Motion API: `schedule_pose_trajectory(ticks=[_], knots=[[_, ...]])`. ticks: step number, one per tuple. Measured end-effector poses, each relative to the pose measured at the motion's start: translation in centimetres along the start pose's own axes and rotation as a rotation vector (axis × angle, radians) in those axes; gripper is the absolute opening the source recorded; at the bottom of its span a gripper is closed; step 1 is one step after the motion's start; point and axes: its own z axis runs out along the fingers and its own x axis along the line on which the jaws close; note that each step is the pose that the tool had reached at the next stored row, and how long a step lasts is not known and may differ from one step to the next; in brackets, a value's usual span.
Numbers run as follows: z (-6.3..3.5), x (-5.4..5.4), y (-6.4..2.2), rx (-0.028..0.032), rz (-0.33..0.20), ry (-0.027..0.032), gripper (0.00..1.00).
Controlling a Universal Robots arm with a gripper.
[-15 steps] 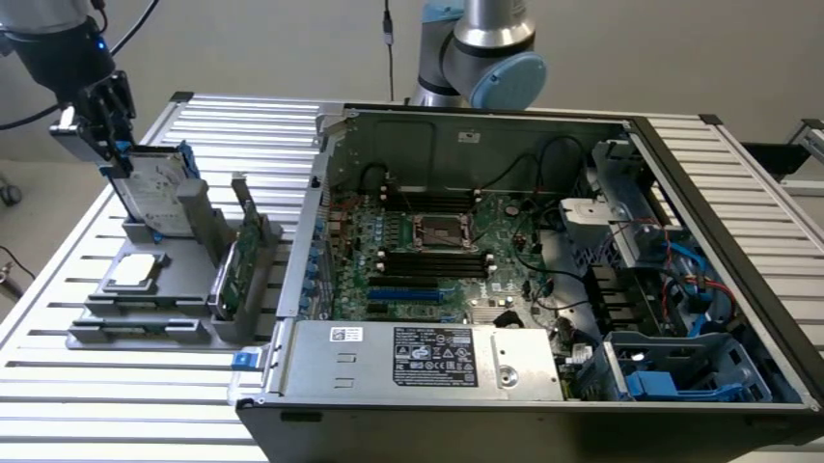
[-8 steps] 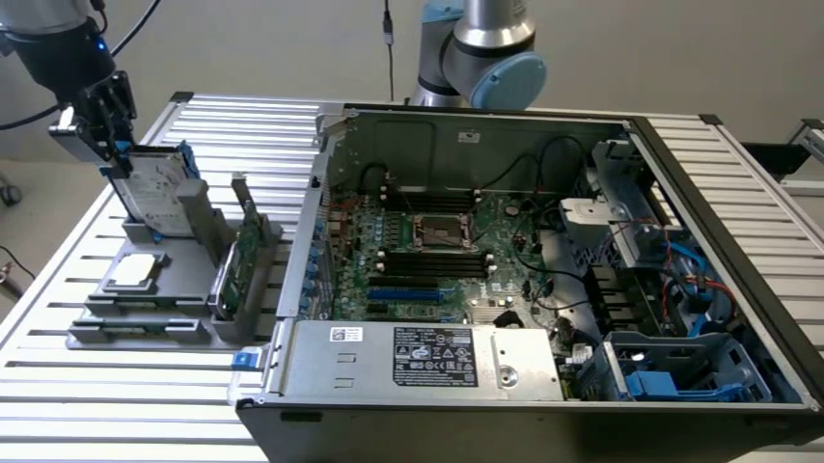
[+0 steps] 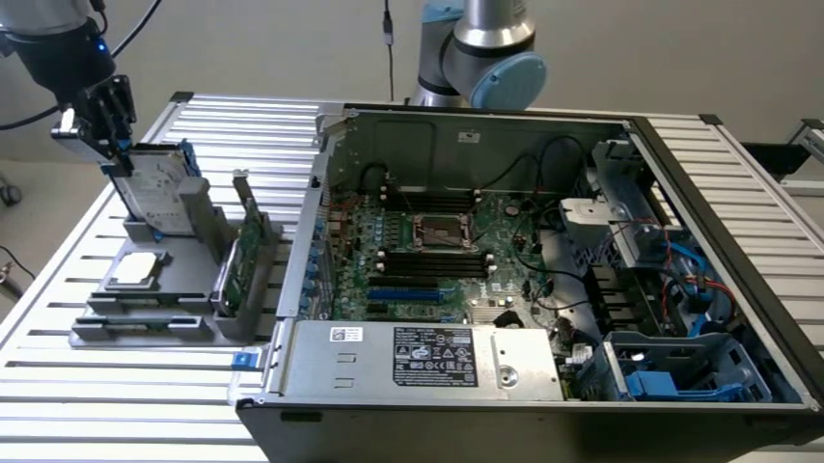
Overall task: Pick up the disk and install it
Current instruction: 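Pick up the disk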
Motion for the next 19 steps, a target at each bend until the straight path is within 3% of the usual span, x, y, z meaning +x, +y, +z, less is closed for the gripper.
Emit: schedule_pose_trajectory(ticks=[19], knots=[[0.03, 0.0, 0.0, -0.0001, 0.008, 0.0021, 0.33]])
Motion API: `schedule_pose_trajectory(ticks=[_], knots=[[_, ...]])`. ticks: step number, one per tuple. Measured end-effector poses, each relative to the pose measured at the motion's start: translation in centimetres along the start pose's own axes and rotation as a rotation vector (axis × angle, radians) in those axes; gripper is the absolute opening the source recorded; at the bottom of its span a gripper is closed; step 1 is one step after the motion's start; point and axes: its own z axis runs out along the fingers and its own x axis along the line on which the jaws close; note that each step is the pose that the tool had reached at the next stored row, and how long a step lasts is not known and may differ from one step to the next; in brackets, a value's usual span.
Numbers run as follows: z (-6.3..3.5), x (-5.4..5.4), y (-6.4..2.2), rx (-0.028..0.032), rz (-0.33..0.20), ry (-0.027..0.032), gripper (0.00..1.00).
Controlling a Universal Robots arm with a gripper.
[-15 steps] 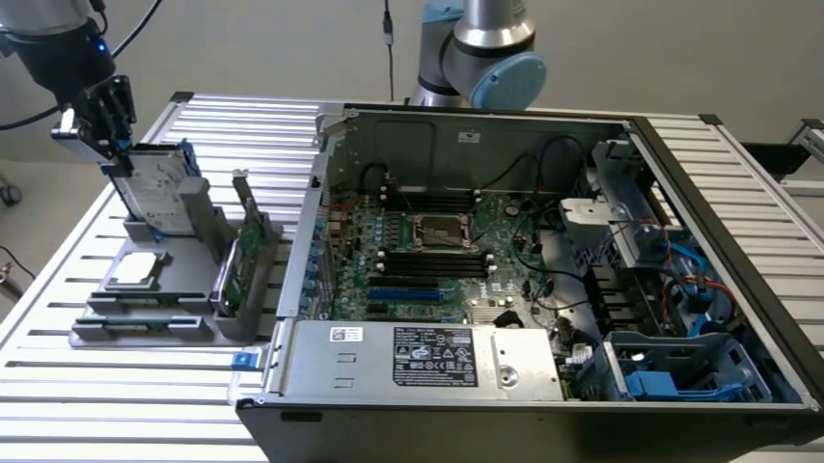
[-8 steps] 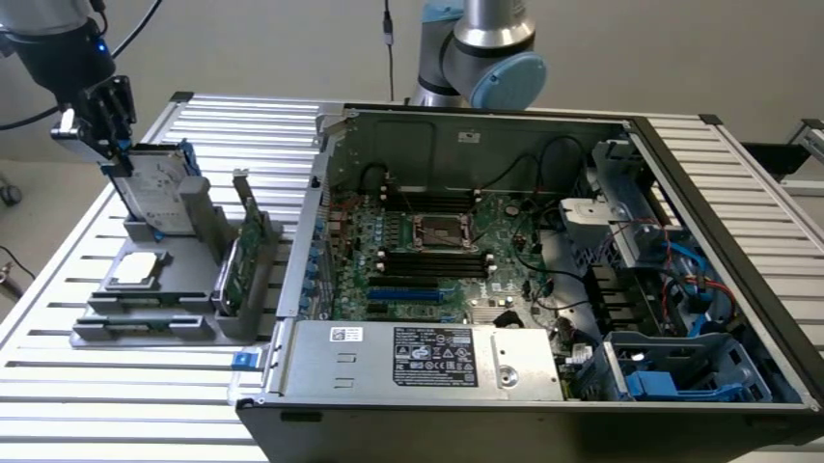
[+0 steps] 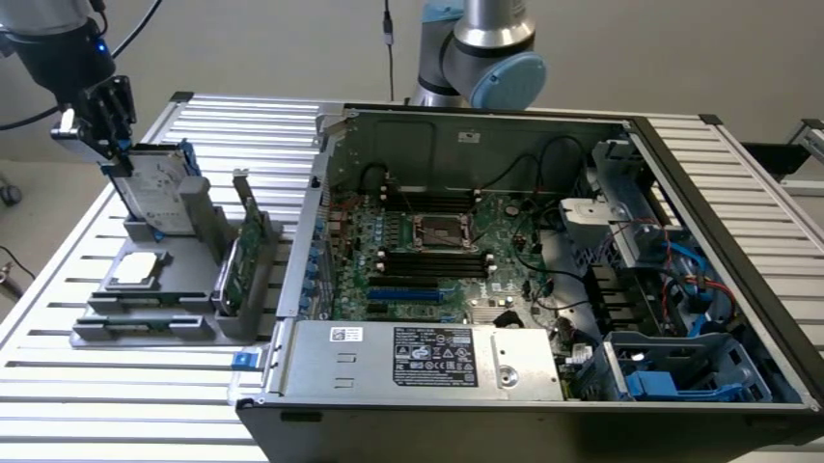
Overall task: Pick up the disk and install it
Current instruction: 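Pick up the disk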
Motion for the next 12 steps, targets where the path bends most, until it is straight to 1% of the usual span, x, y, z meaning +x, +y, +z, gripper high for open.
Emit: schedule_pose_trajectory(ticks=[12], knots=[[-0.06, 0.0, 0.0, 0.0002, 0.0, -0.0001, 0.33]])
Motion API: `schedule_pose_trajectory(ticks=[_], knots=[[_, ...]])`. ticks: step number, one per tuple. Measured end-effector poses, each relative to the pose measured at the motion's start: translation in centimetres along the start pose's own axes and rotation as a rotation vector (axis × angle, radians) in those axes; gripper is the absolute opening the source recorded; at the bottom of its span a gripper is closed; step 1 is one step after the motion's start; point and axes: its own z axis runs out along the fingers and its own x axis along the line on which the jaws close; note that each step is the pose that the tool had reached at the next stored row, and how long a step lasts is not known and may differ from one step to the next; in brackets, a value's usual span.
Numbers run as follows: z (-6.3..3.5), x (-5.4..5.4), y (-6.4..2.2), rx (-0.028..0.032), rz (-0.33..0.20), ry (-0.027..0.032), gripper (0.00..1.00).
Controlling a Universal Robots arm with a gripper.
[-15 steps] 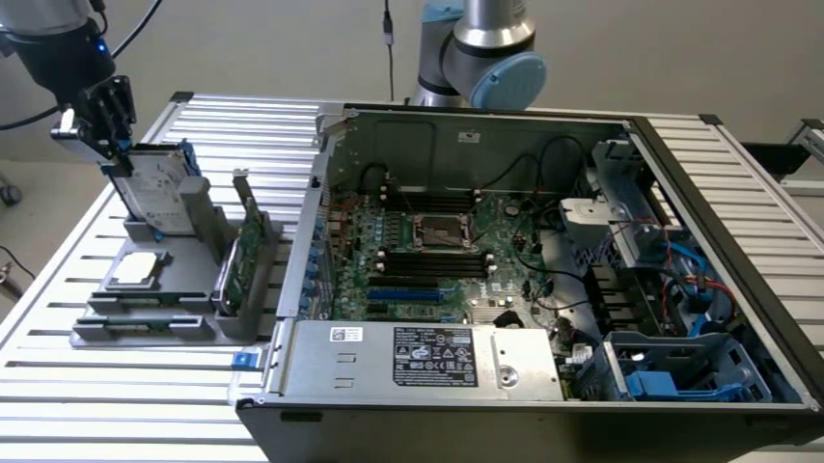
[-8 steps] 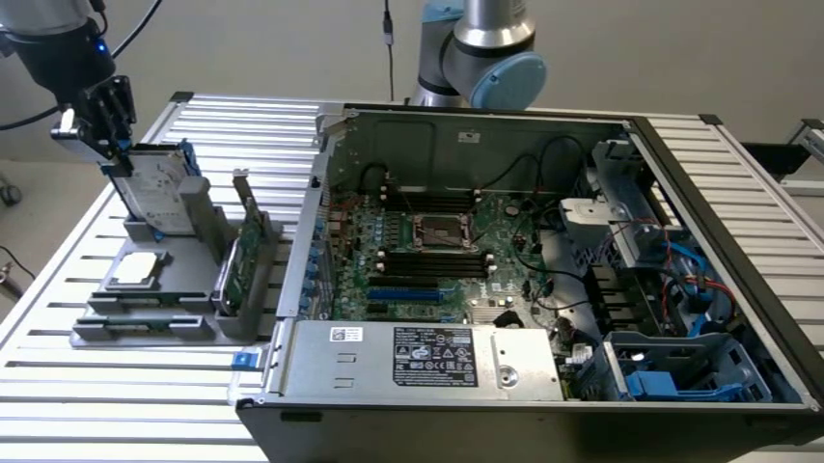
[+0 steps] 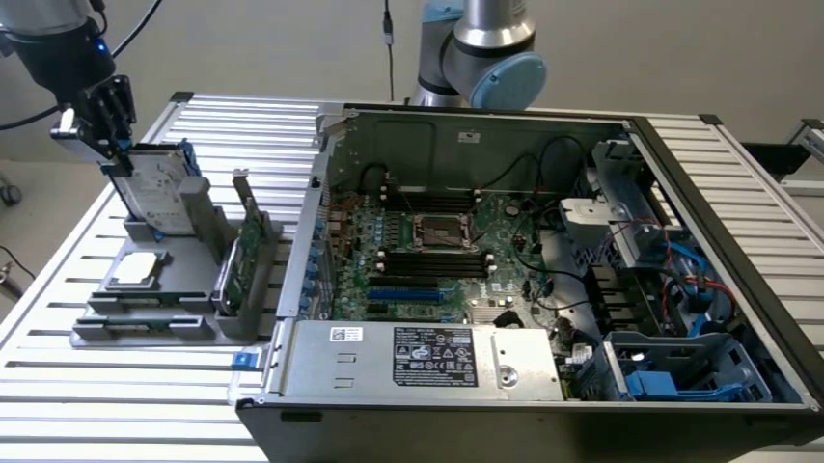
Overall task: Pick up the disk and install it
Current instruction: 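Pick up the disk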
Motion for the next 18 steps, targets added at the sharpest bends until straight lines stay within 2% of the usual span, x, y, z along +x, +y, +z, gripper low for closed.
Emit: schedule_pose_trajectory(ticks=[6, 15, 18], knots=[[-1.12, 0.0, 0.02, -0.0001, 0.0, 0.0, 0.33], [-3.94, 0.1, 0.03, -0.0001, 0.0, 0.0, 0.33], [-4.17, 0.1, 0.03, 0.0001, 0.0, 0.0, 0.33]])
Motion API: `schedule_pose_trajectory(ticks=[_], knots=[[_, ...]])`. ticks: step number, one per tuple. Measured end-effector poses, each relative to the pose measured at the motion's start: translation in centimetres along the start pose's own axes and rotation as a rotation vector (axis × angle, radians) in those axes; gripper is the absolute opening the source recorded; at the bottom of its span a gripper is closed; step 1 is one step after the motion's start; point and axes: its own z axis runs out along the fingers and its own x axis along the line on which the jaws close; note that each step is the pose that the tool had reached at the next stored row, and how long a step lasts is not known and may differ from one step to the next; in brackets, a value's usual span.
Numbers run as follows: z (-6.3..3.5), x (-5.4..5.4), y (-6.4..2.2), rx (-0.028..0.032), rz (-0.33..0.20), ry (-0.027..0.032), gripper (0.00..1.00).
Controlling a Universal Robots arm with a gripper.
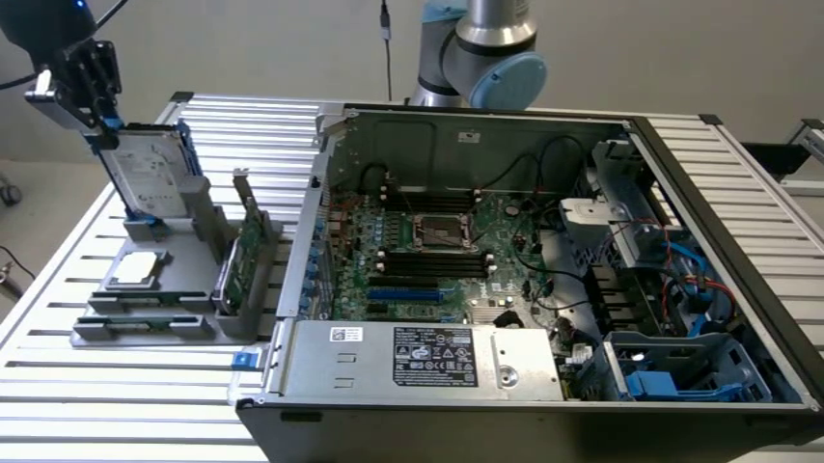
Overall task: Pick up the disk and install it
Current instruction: 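Pick up the disk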
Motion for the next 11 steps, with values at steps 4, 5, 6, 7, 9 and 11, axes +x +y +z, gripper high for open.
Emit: schedule_pose_trajectory(ticks=[4, 5, 6, 7, 9, 11], knots=[[-0.01, 0.0, 0.0, 0.0047, 0.0, 0.0004, 0.33], [-0.01, 0.0, 0.0, 0.0063, 0.0, 0.0006, 0.33], [0.01, 0.0, 0.0, 0.0088, 0.0, 0.0008, 0.33], [0.03, 0.0, 0.01, 0.0122, 0.0, 0.001, 0.33], [0.11, 0.0, 0.0, 0.0205, 0.0, 0.0015, 0.33], [0.19, 0.0, 0.0, 0.0277, 0.0, 0.0021, 0.33]])
